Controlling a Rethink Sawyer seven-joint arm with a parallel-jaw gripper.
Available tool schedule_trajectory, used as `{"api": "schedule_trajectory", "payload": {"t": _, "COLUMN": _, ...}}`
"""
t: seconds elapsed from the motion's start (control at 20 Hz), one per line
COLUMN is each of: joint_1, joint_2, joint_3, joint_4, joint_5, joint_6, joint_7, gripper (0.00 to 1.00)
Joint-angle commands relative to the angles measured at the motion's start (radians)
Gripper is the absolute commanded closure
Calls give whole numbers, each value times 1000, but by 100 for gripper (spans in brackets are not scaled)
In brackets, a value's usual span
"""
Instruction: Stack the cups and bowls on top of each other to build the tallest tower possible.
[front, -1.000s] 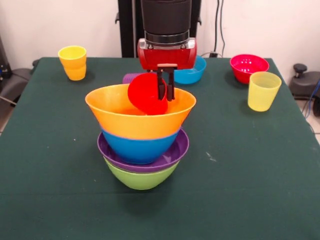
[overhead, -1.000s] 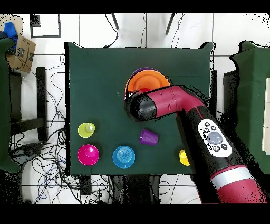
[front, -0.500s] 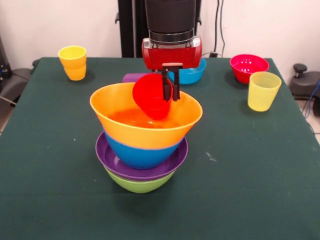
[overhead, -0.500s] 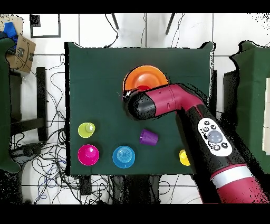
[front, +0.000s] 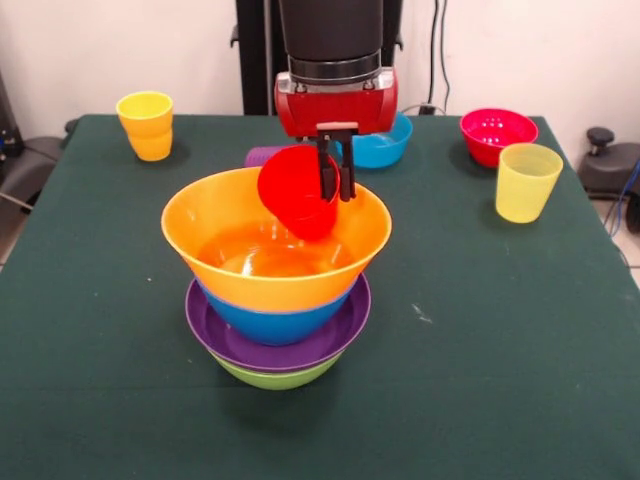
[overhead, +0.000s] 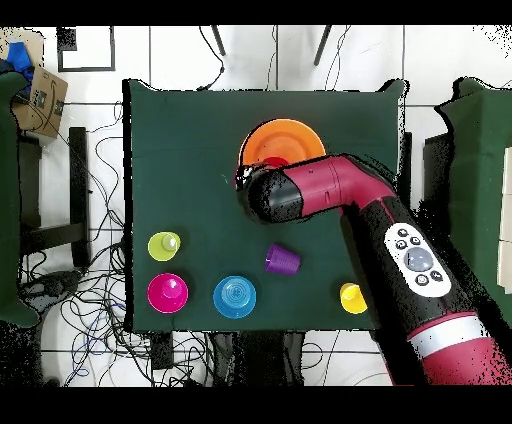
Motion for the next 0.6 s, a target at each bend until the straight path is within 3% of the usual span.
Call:
{"api": "schedule_trajectory", "payload": {"t": 0.05, "joint_1": 14, "joint_2": -43, "joint_3": 59, "joint_4": -46, "joint_5": 37, "joint_6": 195, "joint_7": -245, "gripper": 100}}
{"api": "schedule_trajectory", "payload": {"t": 0.6, "joint_1": -42, "joint_2": -34, "joint_3": 102, "joint_4": -55, "joint_5": 52, "joint_6": 229, "joint_7": -282, "gripper": 100}}
